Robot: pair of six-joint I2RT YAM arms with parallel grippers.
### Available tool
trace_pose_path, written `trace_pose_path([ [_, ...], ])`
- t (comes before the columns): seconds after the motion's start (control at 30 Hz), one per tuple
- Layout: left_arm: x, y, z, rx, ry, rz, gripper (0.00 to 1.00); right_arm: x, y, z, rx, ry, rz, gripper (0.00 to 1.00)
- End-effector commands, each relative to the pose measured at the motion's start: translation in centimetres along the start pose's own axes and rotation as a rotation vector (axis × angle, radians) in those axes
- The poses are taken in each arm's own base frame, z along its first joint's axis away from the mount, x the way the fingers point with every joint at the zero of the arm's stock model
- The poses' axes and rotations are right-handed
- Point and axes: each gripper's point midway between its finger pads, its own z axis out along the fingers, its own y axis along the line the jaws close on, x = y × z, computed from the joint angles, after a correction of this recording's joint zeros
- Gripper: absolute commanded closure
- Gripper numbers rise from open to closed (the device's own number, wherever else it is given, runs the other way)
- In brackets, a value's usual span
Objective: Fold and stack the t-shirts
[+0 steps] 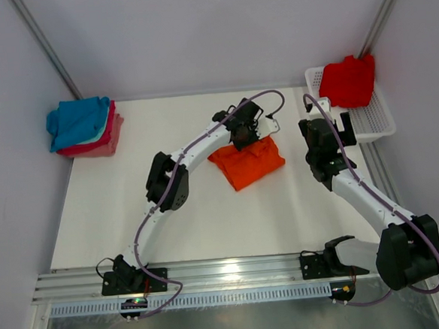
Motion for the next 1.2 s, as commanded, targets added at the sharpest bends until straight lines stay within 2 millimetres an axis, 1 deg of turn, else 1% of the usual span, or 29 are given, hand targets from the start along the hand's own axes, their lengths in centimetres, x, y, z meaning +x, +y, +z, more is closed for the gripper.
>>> trace_pose_path([
  [0.0,-0.9,3.5,0.7,-0.102,-0.066,-0.001,0.83,-1.5,-0.1,0.3,0.003,-0.027,0.054,0.01],
  [0.07,-0.6,4.6,0.9,-0.126,-0.079,-0.027,0.83,-1.4,0.1,0.4,-0.003,-0.022,0.050,0.01],
  [0.13,0.3,5.6,1.1,-0.145,-0.077,-0.064,0.83,-1.2,0.5,0.5,-0.015,-0.015,0.045,0.01],
  [0.2,0.3,6.8,1.1,-0.184,-0.104,-0.079,0.82,-1.1,0.7,0.6,-0.025,-0.011,0.041,0.01],
  [0.23,1.2,7.0,1.5,-0.211,-0.075,-0.085,0.76,-1.0,0.9,0.6,-0.029,-0.008,0.042,0.01],
  [0.27,1.6,7.6,1.4,-0.251,-0.062,-0.094,0.68,-0.9,1.1,0.6,-0.035,-0.003,0.036,0.01],
  [0.3,1.3,8.2,1.5,-0.282,-0.084,-0.097,0.60,-0.7,1.3,0.7,-0.043,0.002,0.028,0.01],
  [0.33,1.7,8.2,1.7,-0.296,-0.072,-0.099,0.45,-0.8,1.3,0.7,-0.045,0.002,0.031,0.01],
  [0.37,2.1,8.7,1.7,-0.328,-0.062,-0.114,0.34,-0.7,1.4,0.7,-0.047,0.003,0.030,0.01],
  [0.4,1.6,9.2,1.6,-0.357,-0.085,-0.120,0.09,-0.7,1.5,0.7,-0.055,0.003,0.028,0.01],
  [0.43,1.8,9.3,1.7,-0.368,-0.083,-0.123,0.01,-0.7,1.6,0.7,-0.057,0.004,0.029,0.01],
  [0.47,2.1,9.8,1.5,-0.404,-0.075,-0.136,0.01,-0.6,1.7,0.7,-0.064,0.005,0.027,0.01],
  [0.5,1.6,10.6,1.3,-0.443,-0.099,-0.145,0.01,-0.7,1.8,0.7,-0.072,0.003,0.029,0.01],
  [0.57,1.7,11.2,0.8,-0.490,-0.106,-0.164,0.01,-0.6,2.0,0.6,-0.084,0.005,0.030,0.01],
  [0.6,2.0,11.9,0.4,-0.534,-0.096,-0.177,0.01,-0.6,2.2,0.5,-0.093,0.003,0.030,0.01],
  [0.63,1.6,12.5,0.1,-0.567,-0.118,-0.189,0.01,-0.5,2.3,0.5,-0.106,0.006,0.028,0.01],
  [0.7,1.6,13.0,-0.3,-0.599,-0.114,-0.197,0.01,-0.5,2.7,0.5,-0.123,0.008,0.032,0.01],
  [0.8,1.4,13.5,-1.1,-0.631,-0.126,-0.212,0.01,-0.3,3.9,0.2,-0.196,0.015,0.027,0.01],
  [0.87,1.6,13.9,-1.7,-0.661,-0.129,-0.236,0.01,-0.6,5.0,-0.1,-0.264,0.008,0.022,0.01],
  [0.9,1.3,14.2,-2.3,-0.677,-0.133,-0.243,0.01,-0.7,5.7,-0.3,-0.292,0.011,0.017,0.01],
  [0.97,1.7,15.2,-3.6,-0.749,-0.118,-0.274,0.01,-1.4,6.8,-0.7,-0.362,0.006,-0.003,0.01],
  [1.0,1.7,15.8,-4.7,-0.795,-0.115,-0.291,0.01,-1.5,7.5,-0.8,-0.384,0.009,-0.011,0.01],
  [1.03,2.2,16.7,-5.7,-0.863,-0.100,-0.319,0.01,-1.6,7.8,-0.9,-0.405,0.017,-0.018,0.00],
  [1.07,2.8,17.7,-6.5,-0.908,-0.103,-0.358,0.01,-2.8,8.1,-0.9,-0.431,0.001,-0.005,0.01],
  [1.1,2.6,18.5,-7.4,-0.917,-0.113,-0.383,0.01,-2.9,8.6,-0.7,-0.443,0.012,-0.009,0.01],
  [1.13,3.0,18.9,-7.9,-0.910,-0.117,-0.413,0.01,-4.0,8.6,-0.7,-0.452,0.000,-0.005,0.01],
  [1.17,3.8,19.6,-8.2,-0.888,-0.145,-0.485,0.01,-4.4,8.8,-0.7,-0.459,-0.003,-0.007,0.01],
])
